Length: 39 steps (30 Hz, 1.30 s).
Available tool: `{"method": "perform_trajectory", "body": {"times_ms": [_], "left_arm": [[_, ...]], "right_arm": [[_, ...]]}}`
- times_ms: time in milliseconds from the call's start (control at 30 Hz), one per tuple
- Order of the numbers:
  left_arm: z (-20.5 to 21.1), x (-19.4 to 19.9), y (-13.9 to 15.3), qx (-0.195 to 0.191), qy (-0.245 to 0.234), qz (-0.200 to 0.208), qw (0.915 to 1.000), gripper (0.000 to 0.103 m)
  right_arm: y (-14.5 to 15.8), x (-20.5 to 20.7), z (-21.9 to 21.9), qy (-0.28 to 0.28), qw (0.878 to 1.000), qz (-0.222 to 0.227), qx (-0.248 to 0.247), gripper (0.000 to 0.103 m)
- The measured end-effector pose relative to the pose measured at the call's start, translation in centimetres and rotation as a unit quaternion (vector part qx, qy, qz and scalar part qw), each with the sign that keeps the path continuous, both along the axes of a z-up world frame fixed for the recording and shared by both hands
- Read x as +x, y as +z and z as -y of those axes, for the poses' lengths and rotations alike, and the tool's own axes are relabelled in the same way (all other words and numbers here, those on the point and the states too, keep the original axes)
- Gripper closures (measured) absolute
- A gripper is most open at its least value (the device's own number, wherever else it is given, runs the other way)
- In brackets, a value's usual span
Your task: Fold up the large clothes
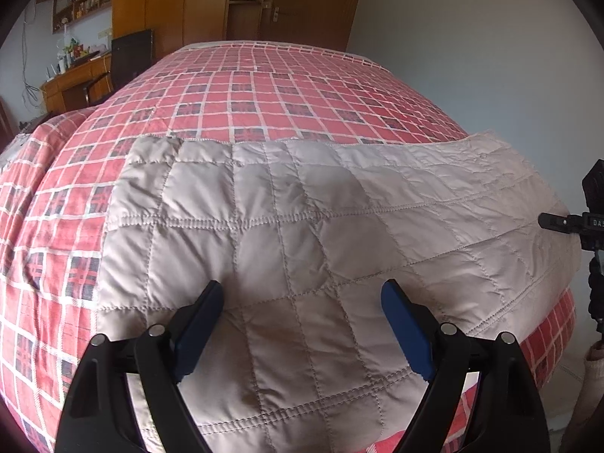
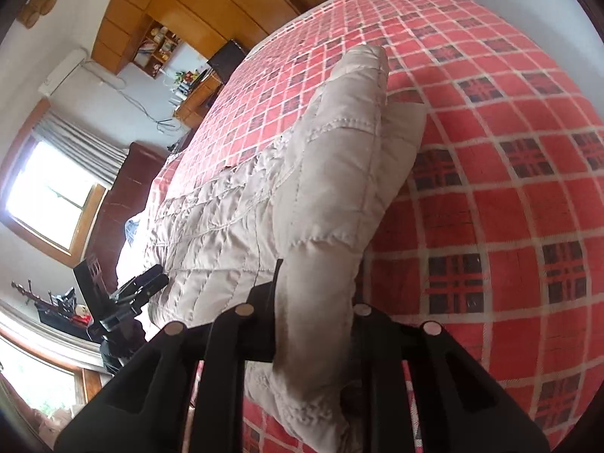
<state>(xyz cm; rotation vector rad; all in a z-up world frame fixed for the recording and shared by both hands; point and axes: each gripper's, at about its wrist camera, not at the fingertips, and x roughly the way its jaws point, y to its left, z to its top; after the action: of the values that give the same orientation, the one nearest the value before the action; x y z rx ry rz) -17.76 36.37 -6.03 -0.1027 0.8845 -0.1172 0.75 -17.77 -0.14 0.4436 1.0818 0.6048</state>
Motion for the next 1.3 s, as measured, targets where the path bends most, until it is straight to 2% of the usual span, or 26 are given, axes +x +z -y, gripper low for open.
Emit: {"method": "perform_trajectory", "body": {"times_ms": [200,400,533,700,900,1200,1300], "left_arm": [[0.2,0.0,-0.3,0.005,-0.010,0.001,0.9999,0.017],[0.5,0.0,-0.6,0.009,-0.012,0.003,0.9999,0.017],[0.6,0.0,-0.7,0.009,-0.011,0.003,0.9999,0.017],[0.4,0.0,-0.7,0.002,-0.011,0.003,0.9999,0.017],[0.3,-0.1,-0.8,-0.004,-0.014,0.005,0.9999,0.017],[0.0,0.1,-0.7,-0.013,-0.020,0.002,0.9997,0.017],[-0.1,0.2,-0.6,-0.014,-0.021,0.000,0.9997,0.016]], "right_arm": [[-3.2,0.4,-0.4,-0.015,0.999,-0.040,-0.018,0.087],[-5.2,0.0,-0.9,-0.020,0.999,-0.046,-0.021,0.082],[-5.8,-0.1,-0.7,-0.026,0.998,-0.053,0.001,0.081],[-5.8,0.2,-0.5,-0.028,0.998,-0.046,-0.012,0.081],[-6.7,-0.4,0.1,-0.040,0.998,-0.044,0.009,0.081],[-4.9,-0.4,-0.9,-0.053,0.996,-0.053,-0.038,0.083],[-3.0,-0.3,-1.7,-0.060,0.995,-0.051,-0.063,0.085]]}}
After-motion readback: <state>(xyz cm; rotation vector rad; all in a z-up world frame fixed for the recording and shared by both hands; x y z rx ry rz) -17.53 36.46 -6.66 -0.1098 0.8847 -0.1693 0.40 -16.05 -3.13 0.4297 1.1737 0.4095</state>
